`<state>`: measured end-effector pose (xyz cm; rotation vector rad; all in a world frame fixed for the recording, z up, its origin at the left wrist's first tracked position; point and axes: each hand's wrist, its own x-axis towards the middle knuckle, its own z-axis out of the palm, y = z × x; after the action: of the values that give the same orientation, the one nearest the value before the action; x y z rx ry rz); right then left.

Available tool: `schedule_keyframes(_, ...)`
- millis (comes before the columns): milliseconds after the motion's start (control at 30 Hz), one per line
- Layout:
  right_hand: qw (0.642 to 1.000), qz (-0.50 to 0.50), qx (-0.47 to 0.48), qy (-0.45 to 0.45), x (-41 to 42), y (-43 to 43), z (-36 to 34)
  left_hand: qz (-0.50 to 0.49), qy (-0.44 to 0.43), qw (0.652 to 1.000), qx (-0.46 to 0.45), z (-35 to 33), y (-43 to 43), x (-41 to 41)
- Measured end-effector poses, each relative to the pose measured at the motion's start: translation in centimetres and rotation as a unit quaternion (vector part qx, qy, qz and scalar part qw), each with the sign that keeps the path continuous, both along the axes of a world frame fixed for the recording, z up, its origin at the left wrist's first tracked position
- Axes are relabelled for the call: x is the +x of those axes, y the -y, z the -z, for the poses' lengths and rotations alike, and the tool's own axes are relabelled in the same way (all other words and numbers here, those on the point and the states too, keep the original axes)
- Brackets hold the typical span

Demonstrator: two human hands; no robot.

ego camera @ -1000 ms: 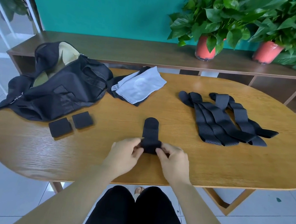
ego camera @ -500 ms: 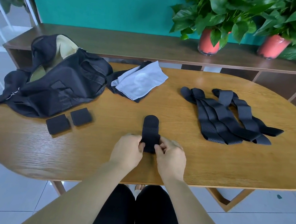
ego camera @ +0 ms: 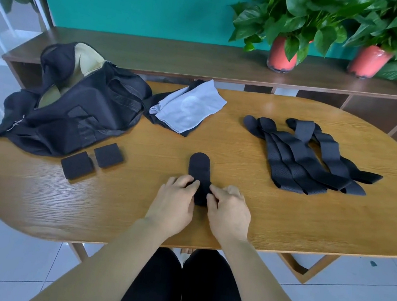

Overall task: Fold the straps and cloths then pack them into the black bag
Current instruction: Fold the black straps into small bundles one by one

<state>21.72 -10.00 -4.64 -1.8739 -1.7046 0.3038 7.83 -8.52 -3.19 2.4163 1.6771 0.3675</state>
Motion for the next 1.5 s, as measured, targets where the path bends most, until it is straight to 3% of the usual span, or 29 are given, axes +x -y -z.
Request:
schedule_keyframes(200, 0.999, -0.02, -0.037, 0.011, 0.2, 0.3, -0.5, 0.06, -0.045, 0.996, -0.04, -1.3, -0.6, -1.2)
schedule_keyframes(267, 0.997, -0.054, -0.041, -0.028, 0.6, 0.9, -1.0, 0.079, -0.054, 0.995, -0.033, -1.4, -0.4, -1.9)
schedule_keyframes(333, 0.99, -0.11, -0.04, -0.077, 1.2, 1.9, -1.4, 0.098, -0.037, 0.994, -0.036, -1.4, 0.1, -2.6)
schedule_keyframes(433, 0.984, -0.157, -0.026, -0.083, 1.5, 2.9, -1.4, 0.099, 0.022, 0.992, -0.073, -1.3, 0.9, -3.6)
schedule_keyframes(567, 0.985, -0.093, -0.02, -0.141, 0.7, 2.7, -1.3, 0.058, 0.123, 0.985, -0.108, -1.2, 1.4, -3.8)
schedule_keyframes(767, 0.985, 0.0, -0.023, -0.171, -0.6, 1.5, -0.8, -0.063, 0.199, 0.977, -0.032, -0.8, 1.7, -2.2)
schedule_keyframes(1167, 0.994, 0.045, -0.03, -0.1, -1.6, 0.8, -1.5, -0.157, 0.198, 0.967, -0.022, -0.5, 1.0, -0.6)
schedule_keyframes(1500, 0.998, 0.039, -0.046, 0.012, -2.2, 0.1, -1.5, -0.14, 0.184, 0.973, -0.011, -0.4, 0.8, -0.7)
